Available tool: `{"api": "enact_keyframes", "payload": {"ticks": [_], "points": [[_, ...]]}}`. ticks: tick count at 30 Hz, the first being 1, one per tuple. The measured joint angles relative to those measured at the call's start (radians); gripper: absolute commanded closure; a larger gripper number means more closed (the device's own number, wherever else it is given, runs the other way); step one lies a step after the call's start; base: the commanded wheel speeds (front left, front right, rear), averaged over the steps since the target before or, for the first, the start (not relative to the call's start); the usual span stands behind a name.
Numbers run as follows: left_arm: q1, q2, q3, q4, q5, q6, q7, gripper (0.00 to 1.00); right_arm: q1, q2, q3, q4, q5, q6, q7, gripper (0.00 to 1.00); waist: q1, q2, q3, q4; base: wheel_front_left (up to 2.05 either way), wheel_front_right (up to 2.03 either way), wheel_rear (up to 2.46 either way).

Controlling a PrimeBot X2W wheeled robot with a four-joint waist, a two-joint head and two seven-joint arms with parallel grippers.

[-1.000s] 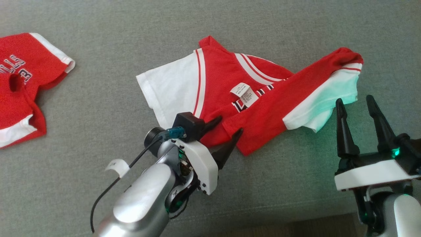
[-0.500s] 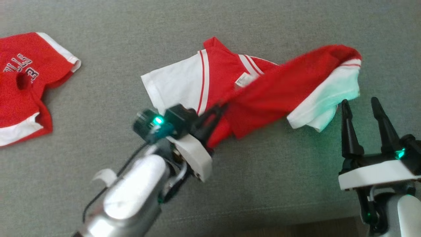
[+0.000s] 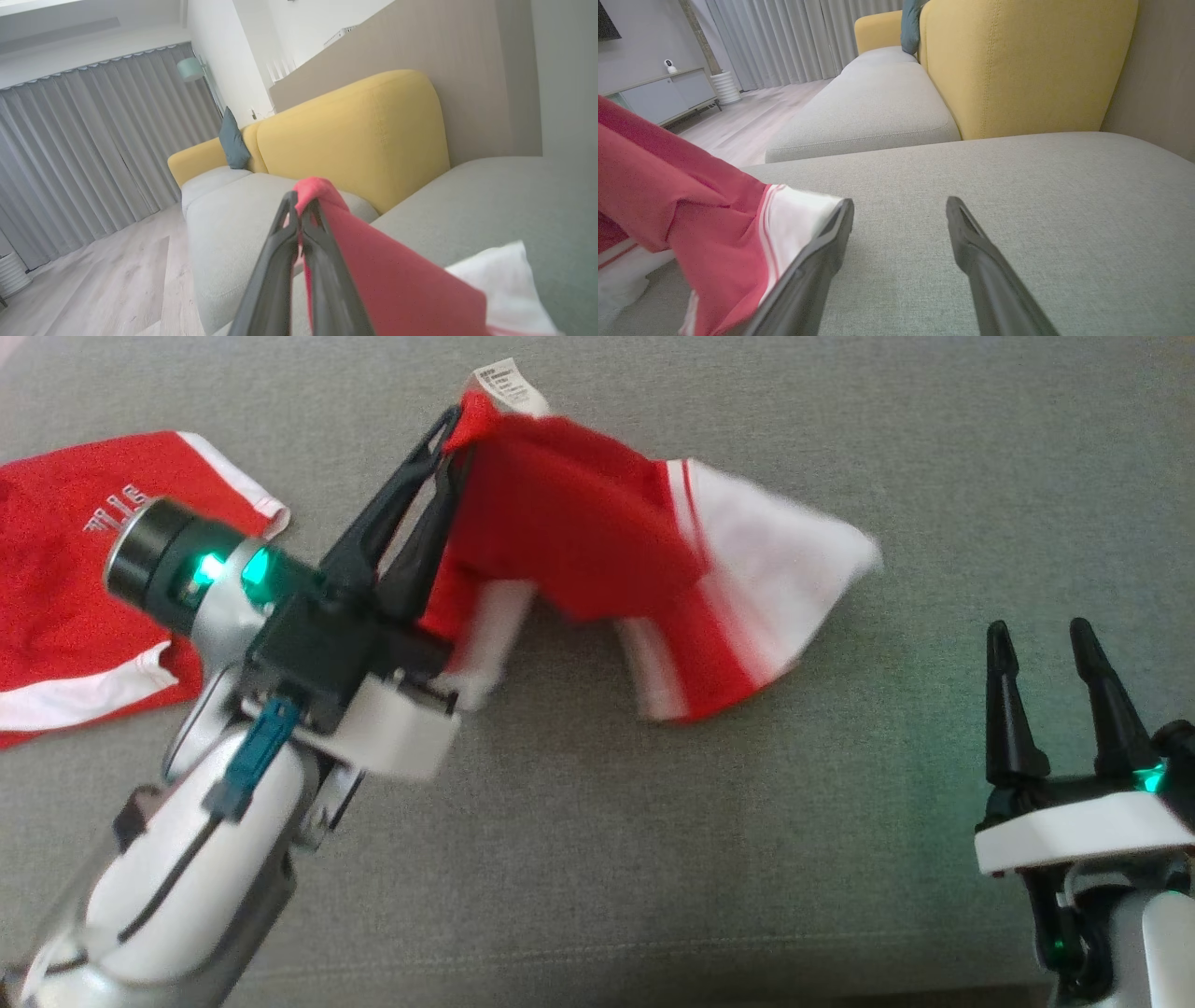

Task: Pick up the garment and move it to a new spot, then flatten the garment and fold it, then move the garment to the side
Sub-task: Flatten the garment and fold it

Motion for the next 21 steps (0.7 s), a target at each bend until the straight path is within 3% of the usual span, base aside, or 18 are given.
{"api": "enact_keyframes", "payload": {"ticks": [5, 10, 19, 20, 21], "points": [[0.134, 0.042, -0.037, -0.058, -0.021, -0.011, 0.049, 1.0, 0.0, 0.0, -0.003, 0.0, 0.004, 0.0, 0.001, 0.0, 0.0, 0.0, 0.002, 0.017, 0.0, 0.0, 0.0], [0.292, 0.043, -0.083, -0.003, -0.098, -0.017, 0.069, 1.0, 0.0, 0.0, -0.005, 0.0, 0.007, 0.0, 0.01, 0.0, 0.0, 0.0, 0.01, 0.031, 0.0, 0.0, 0.0], [0.369, -0.029, -0.091, 0.211, -0.246, -0.047, 0.032, 1.0, -0.002, 0.0, -0.006, 0.0, -0.001, 0.0, 0.027, 0.0, 0.0, 0.0, 0.009, 0.047, 0.0, 0.0, 0.0], [0.372, -0.04, -0.09, 0.23, -0.26, -0.057, 0.019, 0.75, -0.002, 0.0, -0.006, 0.001, -0.004, 0.0, 0.029, 0.0, 0.0, 0.0, 0.005, 0.048, 0.0, 0.0, 0.0], [0.376, -0.051, -0.09, 0.246, -0.273, -0.062, 0.006, 0.04, -0.002, 0.0, -0.006, 0.001, -0.004, 0.0, 0.03, 0.0, 0.0, 0.0, 0.0, 0.049, 0.0, 0.0, 0.0]]}}
